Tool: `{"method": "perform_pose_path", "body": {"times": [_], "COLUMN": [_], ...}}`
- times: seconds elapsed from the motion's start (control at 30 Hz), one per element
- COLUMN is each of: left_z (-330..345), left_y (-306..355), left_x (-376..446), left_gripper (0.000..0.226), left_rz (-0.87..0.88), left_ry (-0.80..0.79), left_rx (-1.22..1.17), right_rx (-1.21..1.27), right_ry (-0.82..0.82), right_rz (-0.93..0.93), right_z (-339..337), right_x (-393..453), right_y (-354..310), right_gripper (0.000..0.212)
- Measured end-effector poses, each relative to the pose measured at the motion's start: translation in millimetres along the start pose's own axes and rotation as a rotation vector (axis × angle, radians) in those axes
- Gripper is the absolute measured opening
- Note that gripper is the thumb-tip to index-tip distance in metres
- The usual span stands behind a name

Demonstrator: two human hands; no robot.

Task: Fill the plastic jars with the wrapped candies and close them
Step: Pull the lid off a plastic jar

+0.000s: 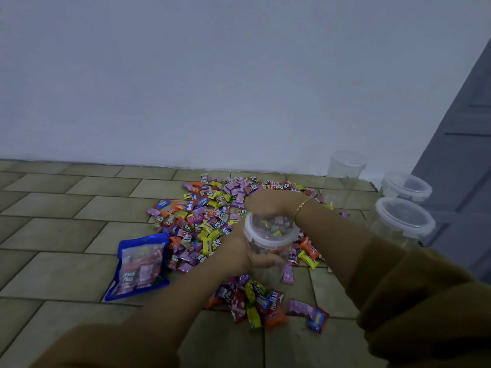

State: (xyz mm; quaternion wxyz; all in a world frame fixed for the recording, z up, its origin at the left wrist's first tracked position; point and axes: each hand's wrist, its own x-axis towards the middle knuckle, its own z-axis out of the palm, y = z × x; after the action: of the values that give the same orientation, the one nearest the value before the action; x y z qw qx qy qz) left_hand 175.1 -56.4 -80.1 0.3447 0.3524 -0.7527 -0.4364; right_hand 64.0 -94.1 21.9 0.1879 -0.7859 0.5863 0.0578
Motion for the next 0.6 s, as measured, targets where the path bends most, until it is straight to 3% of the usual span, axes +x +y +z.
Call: {"method": "perform_pose_path", "body": {"times": [0.23,0.6], "left_z": [5.3,6.8], "left_y": [4.0,4.7], "left_x": [-3.5,-4.5], "left_gripper": [0.082,0.078], "left_rz": [0.036,0.091], "left_ry": [0.001,0.025], "left_rx": [0.003,0.049], "right_rx": [0.042,0.113], "right_ry": [-0.132,-0.115], "right_rz": [0.062,0.105], "right_z": [-2.1,-1.4], "right_x": [3.1,-4.0], "right_y": [3.9,-1.2], "right_gripper": [0.039,0.038]}}
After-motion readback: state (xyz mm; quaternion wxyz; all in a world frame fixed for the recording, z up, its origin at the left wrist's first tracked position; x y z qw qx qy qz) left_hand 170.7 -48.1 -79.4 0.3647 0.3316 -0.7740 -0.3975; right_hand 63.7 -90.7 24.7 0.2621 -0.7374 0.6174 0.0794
